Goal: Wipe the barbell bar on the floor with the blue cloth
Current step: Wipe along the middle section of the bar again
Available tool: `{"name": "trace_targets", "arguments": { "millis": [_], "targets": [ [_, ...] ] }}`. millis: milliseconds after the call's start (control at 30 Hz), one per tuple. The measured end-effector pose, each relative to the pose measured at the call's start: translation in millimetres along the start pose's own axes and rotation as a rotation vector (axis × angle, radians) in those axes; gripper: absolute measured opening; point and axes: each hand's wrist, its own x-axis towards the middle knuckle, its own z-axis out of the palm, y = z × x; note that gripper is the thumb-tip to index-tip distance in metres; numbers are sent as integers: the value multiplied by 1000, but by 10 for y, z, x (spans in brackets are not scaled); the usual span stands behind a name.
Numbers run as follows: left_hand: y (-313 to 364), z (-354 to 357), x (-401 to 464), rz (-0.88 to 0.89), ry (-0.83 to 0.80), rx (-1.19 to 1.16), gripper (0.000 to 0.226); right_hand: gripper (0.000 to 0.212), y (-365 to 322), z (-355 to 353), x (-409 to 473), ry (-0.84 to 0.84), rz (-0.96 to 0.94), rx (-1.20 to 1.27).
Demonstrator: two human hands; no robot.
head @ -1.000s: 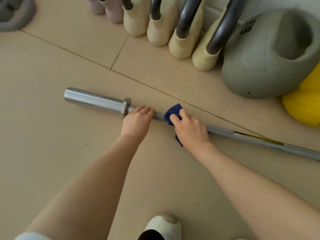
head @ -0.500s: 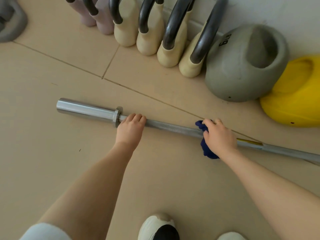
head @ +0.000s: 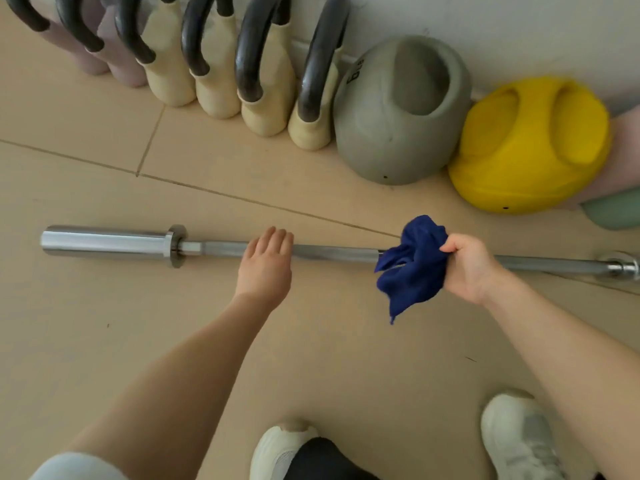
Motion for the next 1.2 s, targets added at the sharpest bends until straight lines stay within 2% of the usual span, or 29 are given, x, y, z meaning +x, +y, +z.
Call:
{"name": "trace_targets", "arguments": {
  "millis": [200, 367, 400, 467, 533, 567, 700, 800, 867, 933, 1033, 1200],
  "targets": [
    [860, 171, 151, 171, -6, -50, 54, 31, -190, -757, -46, 57, 1, -66],
    [1470, 223, 449, 284, 15, 7, 46, 40, -277, -1312, 176, 56, -39, -88],
    [1557, 230, 512, 311, 9, 46, 45, 42, -264, -1379, 252, 100, -83, -187],
    [1710, 238, 629, 349, -25, 141, 43, 43, -208, -1465, 371, 258, -252, -589],
    [1852, 266, 719, 309, -77, 207, 40, 47, -103, -1475, 411, 385, -459, -1014],
    [1912, 286, 744, 255, -107, 217, 35, 49, -41, -1443, 397, 410, -529, -1138],
    [2082, 427, 708, 84, -213, 199, 26, 45, 163, -1313, 359, 385, -641, -1303],
    [2171, 525, 636, 58, -142, 171, 31, 45, 197, -1419, 452, 428, -611, -1342],
    [2285, 566, 611, 110, -36, 169, 35, 46, 220, -1531, 533, 439, -604, -1441],
    [2416, 610, 622, 173, 24, 202, 37, 46, 264, -1553, 597, 377, -627, -1460],
    [2562, 643, 643, 168, 70, 216, 37, 48, 332, -1445, 650, 249, -717, -1476],
    [2700, 637, 688, 145, 111, 281, 37, 51, 313, -1560, 705, 232, -800, -1679]
  ]
}}
